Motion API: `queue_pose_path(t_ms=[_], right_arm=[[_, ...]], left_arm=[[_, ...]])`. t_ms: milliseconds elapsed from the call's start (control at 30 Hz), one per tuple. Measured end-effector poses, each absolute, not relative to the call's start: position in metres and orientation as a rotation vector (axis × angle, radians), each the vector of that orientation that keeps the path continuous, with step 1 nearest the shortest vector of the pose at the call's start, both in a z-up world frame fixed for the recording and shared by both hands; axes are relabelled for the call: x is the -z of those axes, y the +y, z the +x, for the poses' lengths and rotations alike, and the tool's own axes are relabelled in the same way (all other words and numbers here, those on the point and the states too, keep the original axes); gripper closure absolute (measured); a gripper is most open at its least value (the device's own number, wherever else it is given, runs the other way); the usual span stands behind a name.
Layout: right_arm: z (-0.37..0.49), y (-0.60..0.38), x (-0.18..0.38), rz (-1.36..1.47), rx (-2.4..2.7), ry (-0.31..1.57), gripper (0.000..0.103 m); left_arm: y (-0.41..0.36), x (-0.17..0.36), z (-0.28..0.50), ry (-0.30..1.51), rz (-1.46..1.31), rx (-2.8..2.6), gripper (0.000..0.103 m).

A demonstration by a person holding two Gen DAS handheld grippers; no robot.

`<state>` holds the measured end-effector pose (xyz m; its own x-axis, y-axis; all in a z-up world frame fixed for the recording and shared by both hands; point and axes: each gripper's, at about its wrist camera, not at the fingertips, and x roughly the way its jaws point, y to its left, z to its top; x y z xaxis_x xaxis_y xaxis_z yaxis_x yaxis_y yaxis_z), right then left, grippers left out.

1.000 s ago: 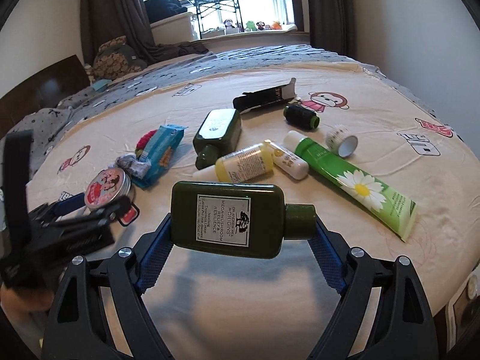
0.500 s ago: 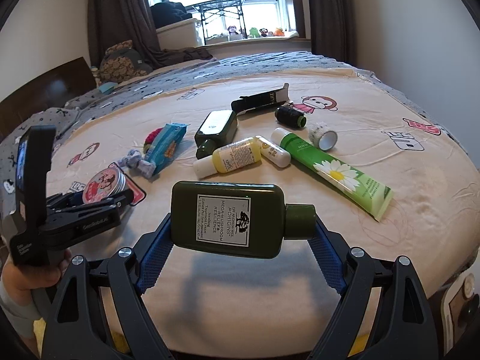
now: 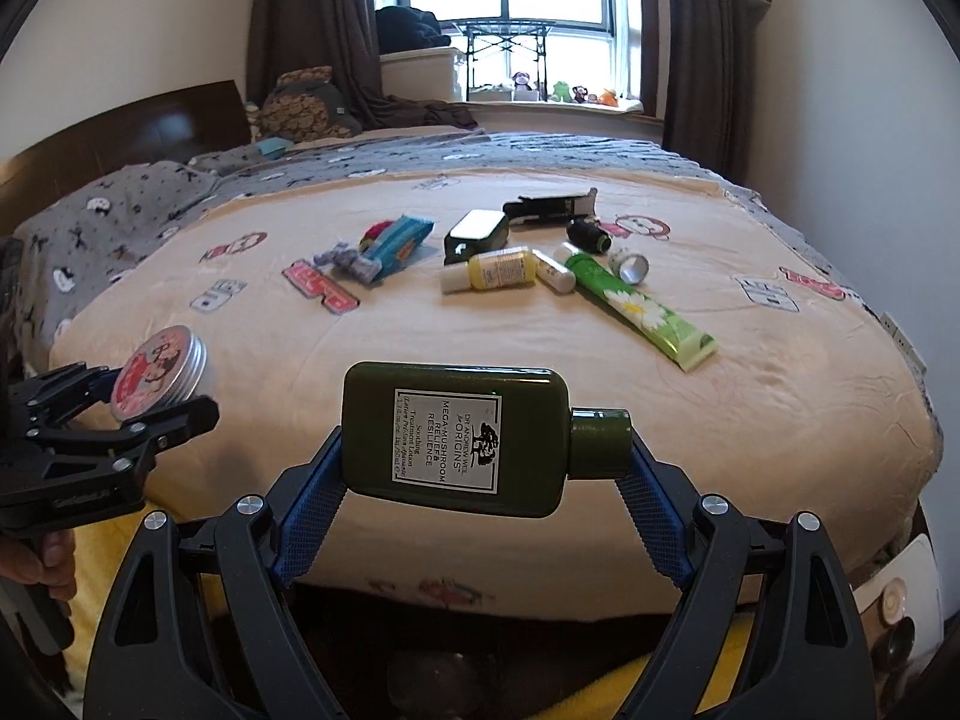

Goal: Collect trash
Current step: 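Carry tin and green bottle to the bin and open both tools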

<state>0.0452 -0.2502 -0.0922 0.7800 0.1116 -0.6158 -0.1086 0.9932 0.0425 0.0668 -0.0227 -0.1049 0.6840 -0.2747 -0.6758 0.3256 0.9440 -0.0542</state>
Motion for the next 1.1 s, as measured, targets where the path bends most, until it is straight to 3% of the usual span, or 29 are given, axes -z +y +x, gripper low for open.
queue_pose_path(t_ms=[233,733,1100], right_arm=[[0.026,-0.253,0.126,0.021,-0.123,0.753,0.017],[0.038,-0.24,0.232,0.103,-0.155,1.073,0.017],[0.041,-0.242,0.262,0.187,-0.171,1.162,0.017]], left_arm=[[-0.031,0.147,0.033,0.838,0.074,0.43,0.036],[-0.058,0.272,0.047,1.215,0.123,0.514,0.036],[-0.073,0.298,0.052,1.289,0.135,0.528,0.036]])
